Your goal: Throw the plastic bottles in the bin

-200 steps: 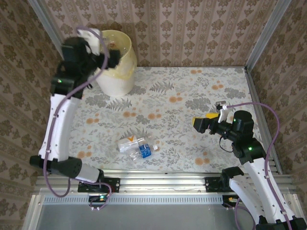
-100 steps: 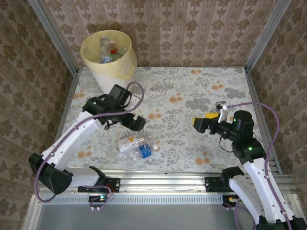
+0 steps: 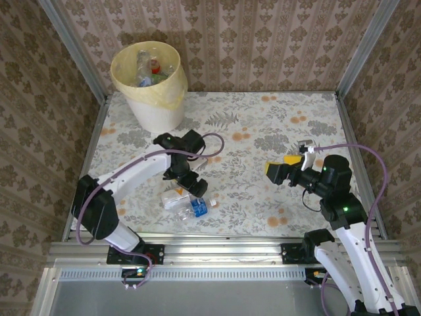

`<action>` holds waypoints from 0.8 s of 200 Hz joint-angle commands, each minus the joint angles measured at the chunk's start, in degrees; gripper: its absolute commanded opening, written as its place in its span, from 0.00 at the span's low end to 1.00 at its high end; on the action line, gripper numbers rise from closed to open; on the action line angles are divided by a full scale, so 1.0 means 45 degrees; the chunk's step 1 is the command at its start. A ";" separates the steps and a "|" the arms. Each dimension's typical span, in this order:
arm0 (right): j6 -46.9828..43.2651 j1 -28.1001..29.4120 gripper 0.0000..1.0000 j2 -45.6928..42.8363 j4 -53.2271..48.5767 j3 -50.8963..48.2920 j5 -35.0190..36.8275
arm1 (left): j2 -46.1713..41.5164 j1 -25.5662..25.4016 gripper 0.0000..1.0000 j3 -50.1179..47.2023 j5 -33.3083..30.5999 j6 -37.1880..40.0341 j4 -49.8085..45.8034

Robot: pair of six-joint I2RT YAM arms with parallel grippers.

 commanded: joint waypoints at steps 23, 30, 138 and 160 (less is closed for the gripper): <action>0.0132 0.0110 1.00 -0.0174 -0.0176 0.0104 -0.0009 | 0.0806 0.0497 0.98 -0.0218 -0.0219 0.0417 -0.0280; 0.0122 0.0110 1.00 -0.0176 -0.0176 0.0105 -0.0011 | 0.0910 0.0554 0.98 -0.0275 -0.0163 0.0442 -0.0214; 0.0094 0.0110 1.00 -0.0193 -0.0283 0.0184 0.0068 | 0.1777 0.1590 0.92 -0.0842 0.0426 0.0963 0.0797; 0.0065 0.0110 1.00 -0.0174 -0.0294 0.0201 0.0069 | 0.1806 0.1641 0.91 -0.0928 0.0492 0.1011 0.0941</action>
